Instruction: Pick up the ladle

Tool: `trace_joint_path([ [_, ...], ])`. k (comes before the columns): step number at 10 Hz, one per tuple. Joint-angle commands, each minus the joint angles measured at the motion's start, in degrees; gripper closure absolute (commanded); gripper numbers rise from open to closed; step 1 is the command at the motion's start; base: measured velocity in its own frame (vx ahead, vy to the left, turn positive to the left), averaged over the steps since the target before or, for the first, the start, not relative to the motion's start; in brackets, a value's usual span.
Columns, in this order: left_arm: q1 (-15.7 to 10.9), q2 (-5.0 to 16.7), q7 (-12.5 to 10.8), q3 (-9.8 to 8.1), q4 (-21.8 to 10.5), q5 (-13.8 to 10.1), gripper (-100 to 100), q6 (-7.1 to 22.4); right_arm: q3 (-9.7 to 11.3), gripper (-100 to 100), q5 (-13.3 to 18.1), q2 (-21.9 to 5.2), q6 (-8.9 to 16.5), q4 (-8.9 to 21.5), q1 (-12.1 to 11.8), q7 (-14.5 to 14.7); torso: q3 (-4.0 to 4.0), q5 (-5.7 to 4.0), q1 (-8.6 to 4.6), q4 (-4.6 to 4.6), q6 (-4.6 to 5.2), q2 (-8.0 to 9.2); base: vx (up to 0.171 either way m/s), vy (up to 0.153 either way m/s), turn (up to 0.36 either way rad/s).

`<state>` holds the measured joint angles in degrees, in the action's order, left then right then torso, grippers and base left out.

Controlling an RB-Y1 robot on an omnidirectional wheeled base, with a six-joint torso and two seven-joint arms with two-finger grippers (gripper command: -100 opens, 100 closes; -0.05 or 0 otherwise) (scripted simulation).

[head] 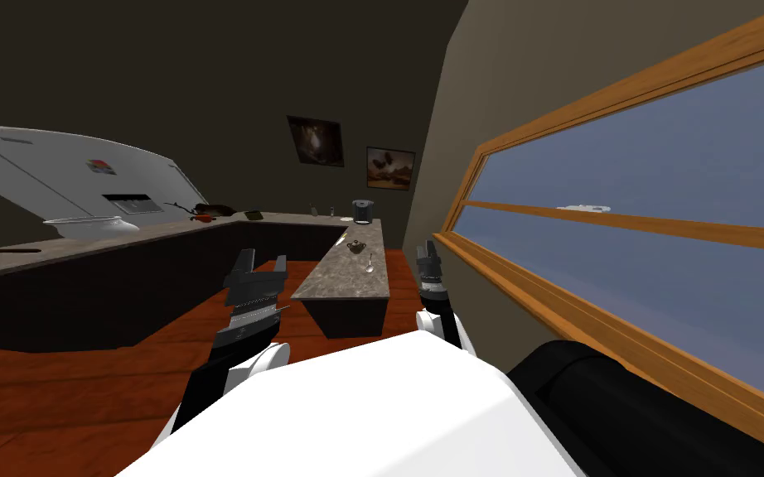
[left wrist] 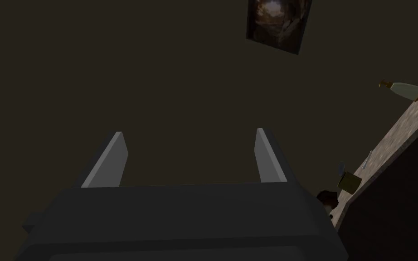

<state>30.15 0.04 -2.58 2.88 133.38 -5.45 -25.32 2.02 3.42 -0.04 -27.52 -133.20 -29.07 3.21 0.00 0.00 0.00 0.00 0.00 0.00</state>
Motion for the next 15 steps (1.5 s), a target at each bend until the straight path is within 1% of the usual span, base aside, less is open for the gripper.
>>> trace_joint_path([
  [1, 0.0, 0.0, 0.0, 0.0, 0.0, 0.0, 0, 0.0, 0.2, -100, 0.6, -1.8, 0.0, 0.4, -0.8, 0.0, 0.0, 0.0, 0.0, 0.0, 0.0, 0.0, -0.008, -0.029, 0.149],
  [2, 0.0, 0.0, 0.0, 0.0, 0.0, 0.0, 0, 0.0, 0.4, -100, 1.2, -3.2, 0.0, 0.9, -1.6, 0.1, 0.01, -0.02, -0.1, 0.0, -0.02, 0.03, -0.025, -0.079, 0.299],
  [4, 0.0, 0.0, 0.0, 0.0, 0.0, 0.0, 0, 0.0, 0.9, -100, 3.0, -6.4, 0.1, 2.2, -3.9, 0.1, 0.08, -0.08, -0.39, 0.03, -0.03, 0.14, -0.046, -0.116, 0.368],
  [7, 0.0, 0.0, 0.0, -0.01, 0.0, 0.0, 0, 0.0, 1.7, -100, 6.9, -11.5, 0.3, 5.2, -9.1, 0.1, 0.2, -0.15, -0.66, 0.08, -0.01, 0.35, -0.095, -0.157, 0.433],
  [8, 0.0, 0.0, 0.0, -0.01, 0.0, 0.0, 0, 0.0, 1.7, -100, 6.9, -11.9, 0.3, 5.2, -9.1, 0.1, 0.19, -0.15, -0.67, 0.08, -0.03, 0.33, -0.054, -0.106, 0.278],
  [9, 0.0, 0.0, 0.0, -0.01, 0.0, 0.0, 0, 0.0, 2.0, -100, 8.5, -13.8, 0.5, 6.4, -11.0, 0.0, 0.11, -0.13, -0.53, 0.05, 0.01, 0.17, -0.051, -0.093, 0.388],
  [10, 0.0, 0.0, 0.0, -0.01, 0.0, 0.0, 0, 0.0, 2.0, -100, 8.5, -13.8, 0.5, 6.4, -11.2, 0.0, 0.08, -0.11, -0.48, 0.03, -0.02, 0.13, -0.041, -0.071, 0.302],
  [11, 0.0, 0.0, 0.0, -0.01, 0.0, 0.0, 0, 0.0, 2.1, -100, 10.3, -15.7, 0.7, 7.8, -13.4, -0.1, 0.04, -0.09, -0.39, 0.02, 0.01, 0.05, -0.046, -0.071, 0.383],
  [12, 0.0, 0.0, 0.0, -0.01, 0.0, 0.0, 0, 0.0, 2.1, -100, 10.3, -15.7, 0.7, 7.8, -13.5, -0.1, 0.04, -0.09, -0.4, 0.02, 0.0, 0.06, -0.052, -0.067, 0.281],
  [13, 0.0, 0.0, 0.0, -0.01, 0.0, 0.0, 0, 0.0, 2.3, -100, 12.2, -17.7, 0.9, 9.2, -15.9, -0.2, 0.03, -0.09, -0.38, 0.02, 0.02, 0.04, -0.063, -0.096, 0.402],
  [14, 0.0, 0.0, 0.0, -0.01, 0.0, 0.0, 0, 0.0, 2.3, -100, 12.2, -17.7, 0.9, 9.2, -15.9, -0.2, 0.05, -0.11, -0.5, 0.02, -0.01, 0.08, -0.07, -0.077, 0.267],
  [15, 0.0, 0.0, 0.0, -0.02, 0.0, 0.0, 0, 0.0, 2.4, -100, 14.2, -19.7, 1.2, 10.8, -18.4, -0.4, 0.05, -0.1, -0.43, 0.03, 0.03, 0.08, -0.078, -0.057, 0.336],
])
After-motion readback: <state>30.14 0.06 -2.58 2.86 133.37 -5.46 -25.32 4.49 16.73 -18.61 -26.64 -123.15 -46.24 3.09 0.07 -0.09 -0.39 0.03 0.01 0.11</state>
